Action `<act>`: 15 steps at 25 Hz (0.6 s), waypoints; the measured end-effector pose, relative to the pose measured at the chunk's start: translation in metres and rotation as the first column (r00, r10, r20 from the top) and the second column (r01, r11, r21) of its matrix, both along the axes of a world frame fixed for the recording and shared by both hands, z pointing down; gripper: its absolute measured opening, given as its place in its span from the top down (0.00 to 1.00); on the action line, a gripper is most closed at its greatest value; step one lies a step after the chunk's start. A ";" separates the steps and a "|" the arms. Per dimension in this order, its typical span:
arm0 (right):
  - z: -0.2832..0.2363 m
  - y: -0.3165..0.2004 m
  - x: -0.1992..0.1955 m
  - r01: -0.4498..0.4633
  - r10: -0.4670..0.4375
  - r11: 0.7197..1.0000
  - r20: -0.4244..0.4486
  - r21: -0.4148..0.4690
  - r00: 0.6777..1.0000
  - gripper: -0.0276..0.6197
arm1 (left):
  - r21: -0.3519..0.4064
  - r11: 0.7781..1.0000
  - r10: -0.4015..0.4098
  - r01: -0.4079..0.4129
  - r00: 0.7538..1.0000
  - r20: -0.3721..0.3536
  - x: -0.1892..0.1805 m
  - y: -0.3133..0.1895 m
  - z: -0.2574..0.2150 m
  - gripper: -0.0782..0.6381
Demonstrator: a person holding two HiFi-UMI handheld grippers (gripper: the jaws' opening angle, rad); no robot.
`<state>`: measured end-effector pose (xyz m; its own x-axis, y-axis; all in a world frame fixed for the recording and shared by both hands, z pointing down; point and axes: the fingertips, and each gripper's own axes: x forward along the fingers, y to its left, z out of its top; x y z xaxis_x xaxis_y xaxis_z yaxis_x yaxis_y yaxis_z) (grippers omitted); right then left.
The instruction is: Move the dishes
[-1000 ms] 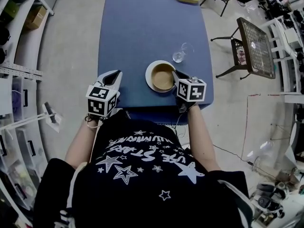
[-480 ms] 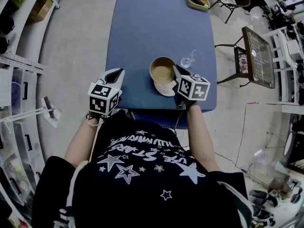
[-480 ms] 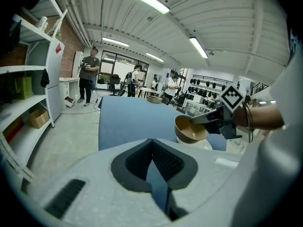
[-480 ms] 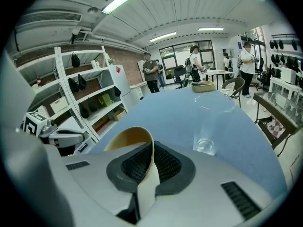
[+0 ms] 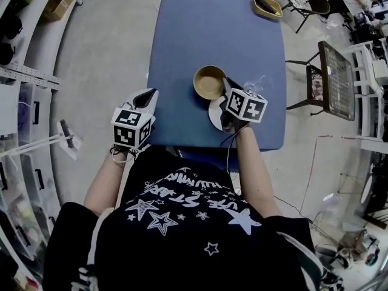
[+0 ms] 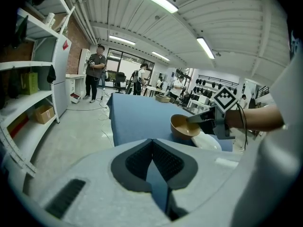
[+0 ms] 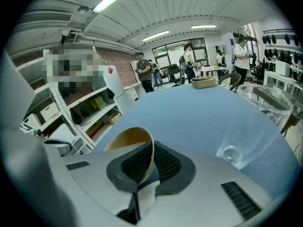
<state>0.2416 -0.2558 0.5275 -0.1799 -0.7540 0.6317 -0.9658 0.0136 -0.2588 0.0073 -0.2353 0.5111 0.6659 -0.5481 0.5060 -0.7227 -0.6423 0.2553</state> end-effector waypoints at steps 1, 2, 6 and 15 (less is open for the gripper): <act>0.003 -0.003 0.000 -0.008 0.008 1.000 0.001 -0.007 1.000 0.93 | -0.003 1.000 0.004 -0.004 1.000 -0.001 -0.001 -0.003 0.000 0.87; 0.004 -0.006 0.000 -0.017 0.017 1.000 -0.001 -0.010 1.000 0.93 | -0.006 1.000 0.010 -0.010 1.000 -0.003 -0.001 -0.007 0.001 0.87; 0.010 -0.013 0.003 -0.060 0.060 0.998 -0.043 -0.012 0.997 0.92 | -0.018 0.998 0.054 -0.055 0.999 -0.004 -0.001 -0.017 0.006 0.87; 0.013 -0.015 -0.001 -0.100 0.101 0.995 -0.143 0.013 0.985 0.74 | -0.032 0.976 0.214 -0.214 0.977 -0.008 0.013 -0.031 0.020 0.87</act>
<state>0.2406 -0.2712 0.5409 -0.0109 -0.7675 0.6409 -0.9894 -0.0844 -0.1179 0.0206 -0.2667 0.5316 0.7686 -0.3758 0.5177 -0.5679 -0.7733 0.2819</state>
